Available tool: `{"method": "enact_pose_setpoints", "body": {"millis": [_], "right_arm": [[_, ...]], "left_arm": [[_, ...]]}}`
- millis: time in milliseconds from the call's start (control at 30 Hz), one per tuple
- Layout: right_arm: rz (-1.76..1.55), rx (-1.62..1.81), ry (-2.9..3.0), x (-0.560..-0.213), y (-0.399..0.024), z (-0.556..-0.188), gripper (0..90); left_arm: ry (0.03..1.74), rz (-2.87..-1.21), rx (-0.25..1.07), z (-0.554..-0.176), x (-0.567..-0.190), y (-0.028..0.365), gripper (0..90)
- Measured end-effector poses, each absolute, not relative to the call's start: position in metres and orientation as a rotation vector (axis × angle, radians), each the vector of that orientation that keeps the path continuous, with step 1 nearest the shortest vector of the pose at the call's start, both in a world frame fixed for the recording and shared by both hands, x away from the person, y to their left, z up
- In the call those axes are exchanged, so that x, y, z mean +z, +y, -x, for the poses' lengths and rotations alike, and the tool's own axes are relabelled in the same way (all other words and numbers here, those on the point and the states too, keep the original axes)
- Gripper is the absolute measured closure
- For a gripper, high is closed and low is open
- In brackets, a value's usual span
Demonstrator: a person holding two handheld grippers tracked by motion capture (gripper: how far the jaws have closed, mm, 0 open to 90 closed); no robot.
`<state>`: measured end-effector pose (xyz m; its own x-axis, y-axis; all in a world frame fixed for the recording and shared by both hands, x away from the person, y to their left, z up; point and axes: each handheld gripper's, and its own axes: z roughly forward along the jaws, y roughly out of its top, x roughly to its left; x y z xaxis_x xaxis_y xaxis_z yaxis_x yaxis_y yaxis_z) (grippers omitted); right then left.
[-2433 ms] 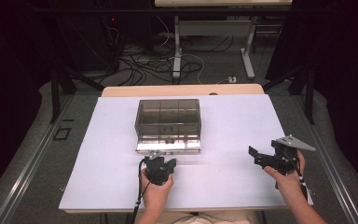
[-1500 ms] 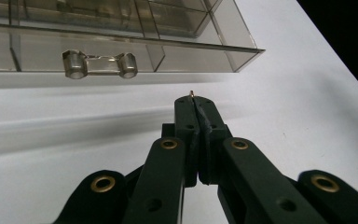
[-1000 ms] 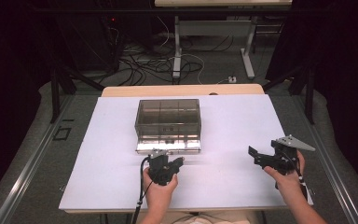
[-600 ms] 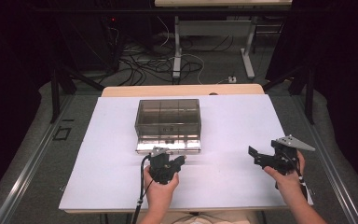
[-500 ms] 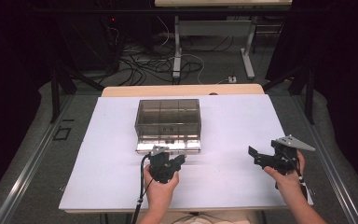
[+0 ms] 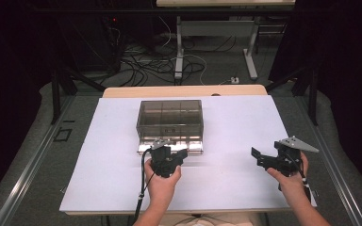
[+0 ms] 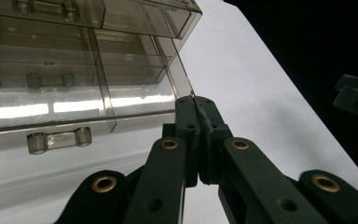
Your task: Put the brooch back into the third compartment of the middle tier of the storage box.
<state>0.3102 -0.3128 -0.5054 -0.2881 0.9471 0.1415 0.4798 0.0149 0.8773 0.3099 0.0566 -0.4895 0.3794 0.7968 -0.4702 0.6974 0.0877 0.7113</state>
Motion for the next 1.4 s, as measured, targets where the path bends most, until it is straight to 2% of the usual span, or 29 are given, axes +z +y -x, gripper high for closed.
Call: {"method": "enact_pose_setpoints", "body": {"millis": [1400], "right_arm": [[-1.475, 1.236, 1.79, -0.505, -0.312, -0.311, 3.2]], "left_arm": [[1.374, -1.663, 0.132, -0.349, -0.489, 0.046, 89.7]]}}
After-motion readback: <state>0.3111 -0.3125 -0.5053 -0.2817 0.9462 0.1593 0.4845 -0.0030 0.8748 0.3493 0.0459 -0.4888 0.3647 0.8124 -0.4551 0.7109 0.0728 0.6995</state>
